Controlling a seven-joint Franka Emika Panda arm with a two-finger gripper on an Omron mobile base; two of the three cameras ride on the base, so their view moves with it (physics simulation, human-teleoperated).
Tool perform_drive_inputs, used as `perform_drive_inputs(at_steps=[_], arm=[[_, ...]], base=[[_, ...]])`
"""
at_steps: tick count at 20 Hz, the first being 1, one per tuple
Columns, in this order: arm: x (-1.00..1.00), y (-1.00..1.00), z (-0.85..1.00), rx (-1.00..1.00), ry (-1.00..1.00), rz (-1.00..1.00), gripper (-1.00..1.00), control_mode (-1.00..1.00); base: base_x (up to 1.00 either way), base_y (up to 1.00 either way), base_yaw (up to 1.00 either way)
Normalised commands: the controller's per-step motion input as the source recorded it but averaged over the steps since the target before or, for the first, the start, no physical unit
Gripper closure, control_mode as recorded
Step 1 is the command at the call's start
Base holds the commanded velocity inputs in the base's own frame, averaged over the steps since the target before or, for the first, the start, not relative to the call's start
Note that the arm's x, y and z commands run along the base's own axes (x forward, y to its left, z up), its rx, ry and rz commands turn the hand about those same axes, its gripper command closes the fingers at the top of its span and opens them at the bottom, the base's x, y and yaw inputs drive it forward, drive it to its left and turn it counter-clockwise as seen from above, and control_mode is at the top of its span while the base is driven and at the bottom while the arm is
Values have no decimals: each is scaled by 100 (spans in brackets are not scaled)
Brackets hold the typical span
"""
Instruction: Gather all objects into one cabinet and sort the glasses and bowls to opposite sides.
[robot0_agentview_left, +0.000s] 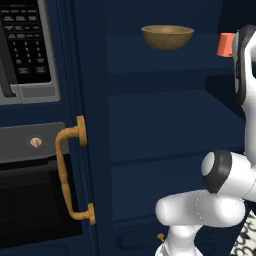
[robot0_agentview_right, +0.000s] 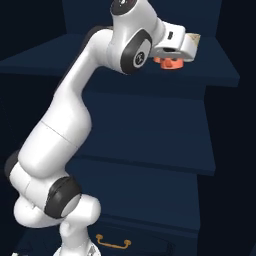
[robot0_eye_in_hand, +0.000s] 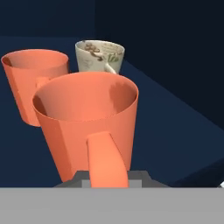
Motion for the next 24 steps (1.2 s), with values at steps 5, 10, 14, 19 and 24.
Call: perform_drive_inputs(at_steps=[5,10,14,19,24], arm=[[28,-23,0,2,1,-6,100,-100],[32,-19,0,3,1,-5,100,-100],[24,-13,0,3,1,-4,100,-100],[15,-14,0,3,0,-2,100,-100],[5,-11,0,0,0,0,100,-100]], base=[[0,0,0],[0,0,0],[0,0,0],[0,0,0],[0,0,0]])
